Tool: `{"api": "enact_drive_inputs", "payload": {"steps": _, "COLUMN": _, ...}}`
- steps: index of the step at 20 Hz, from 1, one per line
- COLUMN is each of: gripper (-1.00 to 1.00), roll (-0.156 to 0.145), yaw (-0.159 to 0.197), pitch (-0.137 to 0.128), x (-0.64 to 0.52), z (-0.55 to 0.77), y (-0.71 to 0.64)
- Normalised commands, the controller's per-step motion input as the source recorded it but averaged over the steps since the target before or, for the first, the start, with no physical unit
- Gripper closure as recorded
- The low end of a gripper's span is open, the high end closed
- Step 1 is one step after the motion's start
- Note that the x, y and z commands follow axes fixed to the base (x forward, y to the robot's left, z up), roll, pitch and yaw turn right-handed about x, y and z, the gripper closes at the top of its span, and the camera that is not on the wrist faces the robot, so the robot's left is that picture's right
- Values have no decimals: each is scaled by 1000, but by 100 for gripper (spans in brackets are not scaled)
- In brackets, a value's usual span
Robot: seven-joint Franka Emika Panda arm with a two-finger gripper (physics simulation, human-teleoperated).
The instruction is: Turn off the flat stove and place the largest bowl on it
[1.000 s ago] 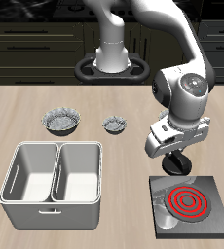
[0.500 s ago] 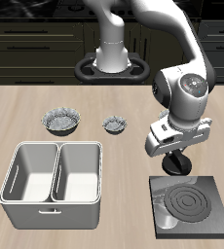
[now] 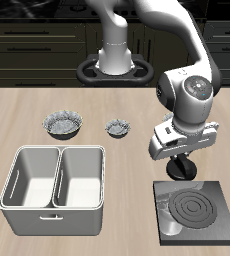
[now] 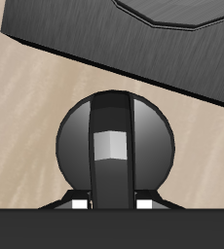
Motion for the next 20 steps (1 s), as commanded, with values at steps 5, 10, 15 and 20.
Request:
{"api": "enact_drive_inputs", "payload": {"steps": 5, "gripper": 100, "roll": 3, "yaw": -49, "pitch": -15, "x": -11, "z": 93, "y": 2}}
{"api": "enact_drive_inputs", "payload": {"steps": 10, "gripper": 100, "roll": -6, "yaw": -72, "pitch": 3, "x": 27, "z": 79, "y": -19}}
{"api": "enact_drive_inputs", "payload": {"steps": 15, "gripper": 100, "roll": 3, "yaw": -85, "pitch": -4, "x": 4, "z": 97, "y": -10}}
{"api": "enact_drive_inputs", "payload": {"steps": 20, "gripper": 100, "roll": -10, "yaw": -85, "pitch": 17, "x": 90, "z": -12, "y": -8}}
